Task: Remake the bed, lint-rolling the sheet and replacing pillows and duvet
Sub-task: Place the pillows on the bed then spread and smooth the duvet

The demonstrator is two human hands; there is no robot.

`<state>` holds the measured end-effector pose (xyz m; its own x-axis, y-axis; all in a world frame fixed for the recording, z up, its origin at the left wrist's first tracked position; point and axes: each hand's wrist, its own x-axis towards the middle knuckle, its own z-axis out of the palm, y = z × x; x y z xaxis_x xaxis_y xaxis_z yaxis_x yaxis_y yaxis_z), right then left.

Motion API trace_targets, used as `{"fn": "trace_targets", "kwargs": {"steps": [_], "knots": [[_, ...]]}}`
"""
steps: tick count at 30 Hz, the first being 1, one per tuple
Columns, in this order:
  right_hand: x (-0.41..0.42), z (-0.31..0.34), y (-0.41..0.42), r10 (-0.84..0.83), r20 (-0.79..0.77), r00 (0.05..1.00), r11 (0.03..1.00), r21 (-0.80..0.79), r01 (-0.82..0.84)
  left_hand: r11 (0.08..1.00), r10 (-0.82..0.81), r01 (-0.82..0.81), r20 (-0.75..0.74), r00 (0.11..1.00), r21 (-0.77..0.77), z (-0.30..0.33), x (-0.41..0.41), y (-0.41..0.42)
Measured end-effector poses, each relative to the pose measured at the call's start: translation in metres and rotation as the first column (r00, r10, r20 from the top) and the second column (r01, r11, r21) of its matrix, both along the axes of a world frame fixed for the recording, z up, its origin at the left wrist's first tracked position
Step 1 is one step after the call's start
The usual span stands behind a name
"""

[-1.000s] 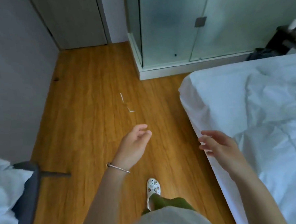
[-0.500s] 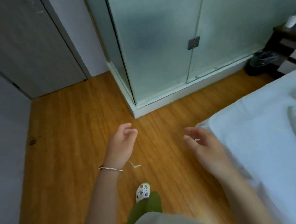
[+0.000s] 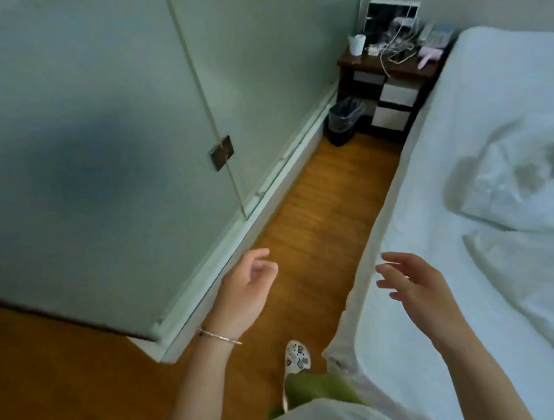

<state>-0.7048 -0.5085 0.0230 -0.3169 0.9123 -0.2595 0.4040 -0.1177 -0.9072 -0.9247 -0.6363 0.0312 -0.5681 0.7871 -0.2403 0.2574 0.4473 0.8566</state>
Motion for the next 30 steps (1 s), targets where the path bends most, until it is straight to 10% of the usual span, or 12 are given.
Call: {"fn": "trace_targets", "kwargs": {"steps": [14,30], "knots": [[-0.081,0.019,0.332,-0.652,-0.155,0.742,0.754,-0.032,0.656,0.906,-0.404,0.408,-0.056,0.913,0.11,0.018,-0.167,0.48],[0.01,0.018,0.559,-0.982,-0.186,0.047,0.055,-0.037,0.998,0.184,-0.982,0.967,0.076,0.173,0.177,0.033,0.112,0.917]]}}
